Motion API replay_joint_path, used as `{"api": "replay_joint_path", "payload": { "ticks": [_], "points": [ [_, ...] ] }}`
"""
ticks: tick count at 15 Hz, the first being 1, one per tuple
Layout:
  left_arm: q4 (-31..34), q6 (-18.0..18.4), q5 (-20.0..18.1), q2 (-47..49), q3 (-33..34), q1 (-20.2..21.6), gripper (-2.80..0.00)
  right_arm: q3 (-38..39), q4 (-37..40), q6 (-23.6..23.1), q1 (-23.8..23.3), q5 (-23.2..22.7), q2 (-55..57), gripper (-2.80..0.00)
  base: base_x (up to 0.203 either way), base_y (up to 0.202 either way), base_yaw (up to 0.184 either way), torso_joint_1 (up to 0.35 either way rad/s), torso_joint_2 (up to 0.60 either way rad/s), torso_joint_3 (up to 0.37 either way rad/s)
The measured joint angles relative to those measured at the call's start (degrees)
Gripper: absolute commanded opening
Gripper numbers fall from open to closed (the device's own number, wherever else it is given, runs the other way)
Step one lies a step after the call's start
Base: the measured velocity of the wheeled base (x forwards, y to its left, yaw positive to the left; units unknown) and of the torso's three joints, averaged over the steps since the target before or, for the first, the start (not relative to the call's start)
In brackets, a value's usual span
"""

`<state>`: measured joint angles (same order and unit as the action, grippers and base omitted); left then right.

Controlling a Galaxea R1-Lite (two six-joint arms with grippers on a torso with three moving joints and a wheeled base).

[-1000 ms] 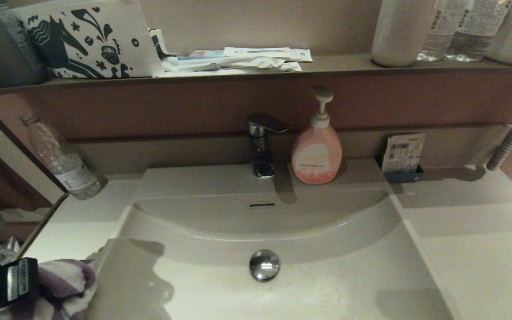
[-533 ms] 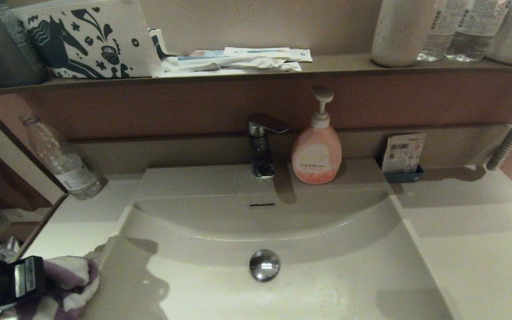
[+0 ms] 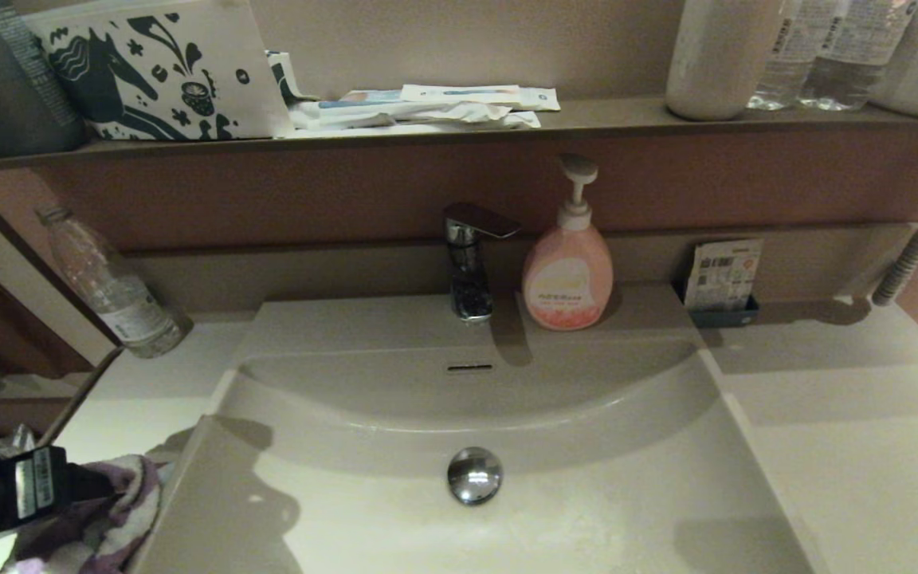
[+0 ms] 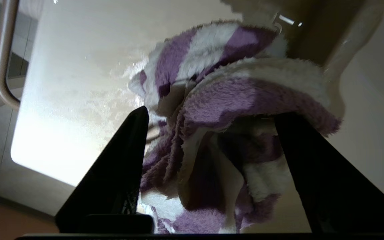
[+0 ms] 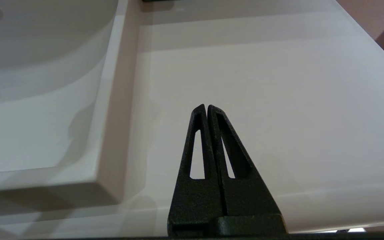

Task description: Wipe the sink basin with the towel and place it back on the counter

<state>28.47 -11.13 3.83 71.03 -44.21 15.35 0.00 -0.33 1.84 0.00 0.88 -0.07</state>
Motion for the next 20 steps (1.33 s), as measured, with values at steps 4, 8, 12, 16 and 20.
{"api": "replay_joint_path", "payload": {
  "ticks": [4,8,12,16,20],
  "points": [
    [0.3,0.0,0.4,0.1,-2.8,-1.4,0.0,0.0,0.0,0.0,0.0,0.0,0.0,-2.8,0.0,0.0,0.0,0.0,0.0,0.0],
    [0.6,1.8,5.4,1.7,-6.1,-2.1,0.0,0.0,0.0,0.0,0.0,0.0,0.0,-2.8,0.0,0.0,0.0,0.0,0.0,0.0],
    [0.5,4.9,8.8,3.5,-9.5,-2.4,0.0,0.0,0.0,0.0,0.0,0.0,0.0,-2.8,0.0,0.0,0.0,0.0,0.0,0.0],
    [0.2,4.9,8.7,5.2,-12.3,-4.6,-2.8,0.0,0.0,0.0,0.0,0.0,0.0,-2.8,0.0,0.0,0.0,0.0,0.0,0.0],
    [-0.6,3.3,6.3,6.5,-13.3,-6.9,-2.8,0.0,0.0,0.0,0.0,0.0,0.0,-2.8,0.0,0.0,0.0,0.0,0.0,0.0]
  ]
}}
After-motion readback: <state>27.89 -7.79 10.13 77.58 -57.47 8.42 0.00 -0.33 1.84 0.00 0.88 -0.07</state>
